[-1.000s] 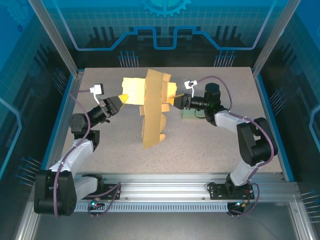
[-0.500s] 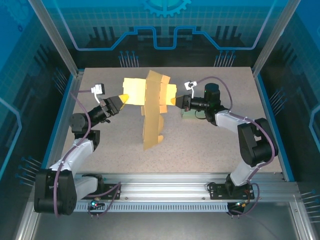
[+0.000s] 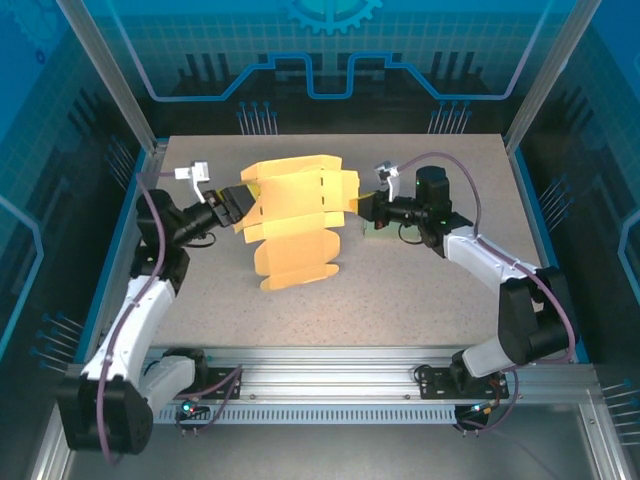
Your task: Fold the paper box
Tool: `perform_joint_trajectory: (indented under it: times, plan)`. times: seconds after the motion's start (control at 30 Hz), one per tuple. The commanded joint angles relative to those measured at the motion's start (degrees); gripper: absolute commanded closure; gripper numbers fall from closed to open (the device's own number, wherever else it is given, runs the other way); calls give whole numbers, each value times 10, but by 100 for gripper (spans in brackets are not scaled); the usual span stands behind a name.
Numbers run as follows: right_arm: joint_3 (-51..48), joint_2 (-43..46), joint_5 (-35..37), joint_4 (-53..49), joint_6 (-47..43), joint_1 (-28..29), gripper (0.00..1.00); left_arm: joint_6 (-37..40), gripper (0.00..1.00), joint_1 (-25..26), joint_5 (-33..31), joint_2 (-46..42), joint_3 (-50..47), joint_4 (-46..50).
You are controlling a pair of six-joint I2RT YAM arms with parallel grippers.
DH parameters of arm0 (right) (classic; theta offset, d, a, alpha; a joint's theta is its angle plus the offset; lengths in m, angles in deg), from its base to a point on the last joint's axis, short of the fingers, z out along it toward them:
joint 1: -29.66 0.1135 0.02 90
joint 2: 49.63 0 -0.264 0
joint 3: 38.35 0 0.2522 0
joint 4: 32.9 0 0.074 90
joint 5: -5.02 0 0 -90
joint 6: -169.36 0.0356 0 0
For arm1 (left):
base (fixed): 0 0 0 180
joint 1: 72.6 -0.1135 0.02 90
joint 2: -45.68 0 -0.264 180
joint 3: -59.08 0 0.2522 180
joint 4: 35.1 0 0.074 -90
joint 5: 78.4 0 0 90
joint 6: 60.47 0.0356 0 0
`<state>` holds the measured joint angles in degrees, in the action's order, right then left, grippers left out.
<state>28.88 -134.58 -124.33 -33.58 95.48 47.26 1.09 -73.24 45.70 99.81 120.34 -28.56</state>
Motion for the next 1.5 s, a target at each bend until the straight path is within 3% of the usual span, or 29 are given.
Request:
perform_joint_trajectory:
  times: [0.0,0.07,0.13,0.27,0.33,0.53,0.67,0.8,1.0,1.27,1.47]
  plan:
    - [-2,9,8,-37,-46,17,100,219,1,-4,-129,-27,42,180]
    - [5,6,5,-46,-54,22,100,276,1,-4,-143,-24,51,172]
    - [10,2,2,-51,-58,26,100,332,1,-4,-113,8,78,175]
    - [17,1,-5,-60,-66,31,100,458,1,-4,-14,132,211,316]
    - [18,2,-9,-63,-72,33,100,518,1,-5,0,192,267,364]
    - [33,2,-21,-86,-91,37,100,734,1,-4,53,299,319,380]
    - [39,6,-36,-94,-100,37,100,823,1,-6,83,357,350,408]
    - [40,7,-46,-96,-101,37,100,845,6,-15,111,416,407,448]
    - [43,7,-47,-101,-101,36,100,854,11,-17,103,475,459,479]
    - [45,5,-44,-100,-100,37,100,890,15,-16,98,505,482,528]
    - [43,4,-47,-91,-94,36,100,894,32,-11,88,525,498,543]
